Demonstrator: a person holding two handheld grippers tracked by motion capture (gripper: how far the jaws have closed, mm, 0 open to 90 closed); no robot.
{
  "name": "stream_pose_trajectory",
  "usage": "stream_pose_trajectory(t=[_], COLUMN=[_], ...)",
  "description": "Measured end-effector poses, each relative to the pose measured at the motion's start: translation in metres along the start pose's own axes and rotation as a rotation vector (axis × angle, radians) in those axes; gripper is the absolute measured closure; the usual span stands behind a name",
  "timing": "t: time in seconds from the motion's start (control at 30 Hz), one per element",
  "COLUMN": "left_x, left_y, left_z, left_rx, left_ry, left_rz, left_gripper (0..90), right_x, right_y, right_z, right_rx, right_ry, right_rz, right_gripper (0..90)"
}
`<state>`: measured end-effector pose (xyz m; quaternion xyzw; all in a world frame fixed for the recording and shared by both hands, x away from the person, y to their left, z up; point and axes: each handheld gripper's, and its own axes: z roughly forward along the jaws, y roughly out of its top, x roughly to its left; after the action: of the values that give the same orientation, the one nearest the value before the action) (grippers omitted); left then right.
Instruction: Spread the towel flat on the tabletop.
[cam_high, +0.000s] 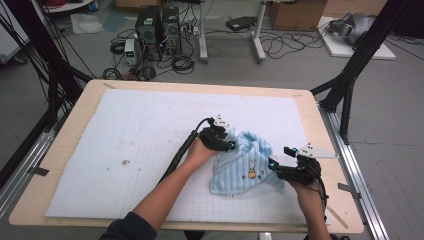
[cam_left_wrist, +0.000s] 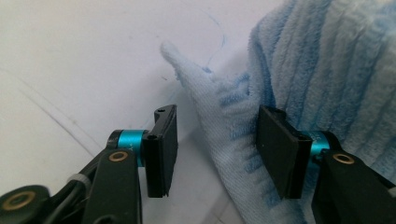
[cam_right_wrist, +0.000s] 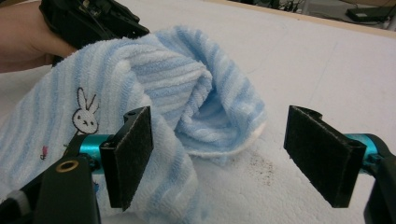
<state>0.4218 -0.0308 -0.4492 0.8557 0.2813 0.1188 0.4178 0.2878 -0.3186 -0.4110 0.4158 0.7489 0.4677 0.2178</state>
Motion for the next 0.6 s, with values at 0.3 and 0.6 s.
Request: stream_pose_trajectory(t=[0.3, 0.6], left_x=[0.034, 0.087], left_y=[-0.022, -0.046], left_z=[-0.032, -0.1], left_rx=[-0.084, -0.248], left_ry=[-0.095, -0.027], left_rz=[-0.171, -0.29], left_gripper=[86.7, 86.7], right_x=[0.005, 0.027], right_y=[0.002, 0.018], right_z=[0.004, 0.029], right_rx=[-0.001, 0.017], right_ry=[0.033, 0.099], right_rz=[0.005, -0.042], right_gripper=[23.5, 23.8])
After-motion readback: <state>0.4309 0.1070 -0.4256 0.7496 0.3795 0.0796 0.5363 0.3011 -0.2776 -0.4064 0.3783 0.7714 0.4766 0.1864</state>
